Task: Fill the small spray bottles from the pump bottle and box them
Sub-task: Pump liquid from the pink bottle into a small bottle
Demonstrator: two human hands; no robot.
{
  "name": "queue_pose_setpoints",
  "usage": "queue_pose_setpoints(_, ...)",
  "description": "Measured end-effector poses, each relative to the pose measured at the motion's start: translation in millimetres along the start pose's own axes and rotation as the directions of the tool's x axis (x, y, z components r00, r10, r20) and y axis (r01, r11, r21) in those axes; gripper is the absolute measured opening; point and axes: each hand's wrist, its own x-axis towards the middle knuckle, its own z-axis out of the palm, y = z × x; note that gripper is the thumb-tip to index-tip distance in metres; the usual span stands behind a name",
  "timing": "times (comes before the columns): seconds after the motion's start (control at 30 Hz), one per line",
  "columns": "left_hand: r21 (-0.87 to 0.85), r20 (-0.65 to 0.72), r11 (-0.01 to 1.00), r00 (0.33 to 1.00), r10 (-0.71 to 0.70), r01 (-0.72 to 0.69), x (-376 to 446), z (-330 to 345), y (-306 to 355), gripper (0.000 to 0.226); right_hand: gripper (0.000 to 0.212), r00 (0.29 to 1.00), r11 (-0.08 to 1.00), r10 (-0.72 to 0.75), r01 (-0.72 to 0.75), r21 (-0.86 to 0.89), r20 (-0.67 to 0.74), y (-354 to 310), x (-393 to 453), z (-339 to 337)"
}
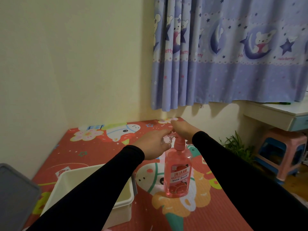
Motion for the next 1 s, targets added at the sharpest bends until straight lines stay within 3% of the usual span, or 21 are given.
queue_pose_setpoints(0.43, 0.009, 0.018, 1.000, 1.000, -0.008, 0.008, 1, -1, -3, 0.051, 0.042, 0.999, 1.000, 0.006, -0.007, 0.029, 0.041, -2, -3, -1)
queue_pose_setpoints(0.57, 0.029, 0.003, 1.000, 1.000, 0.000, 0.000, 1, 2, -5, 0.048, 0.041, 1.000, 0.999, 0.000, 0.000, -0.033, 0.024, 1, 0, 2)
queue_pose_setpoints(0.8, 0.054, 0.036, 0.998, 0.999, -0.016, 0.014, -1, 7, -7, 0.045, 0.041, 0.998, 0.999, 0.040, -0.040, -0.005, 0.038, 8, 0, 7)
queue_pose_setpoints(1.0, 0.031, 0.012, 1.000, 1.000, 0.002, -0.002, 2, -3, -4, 0.048, 0.042, 1.000, 0.999, -0.009, 0.009, 0.045, 0.007, -2, 1, 0)
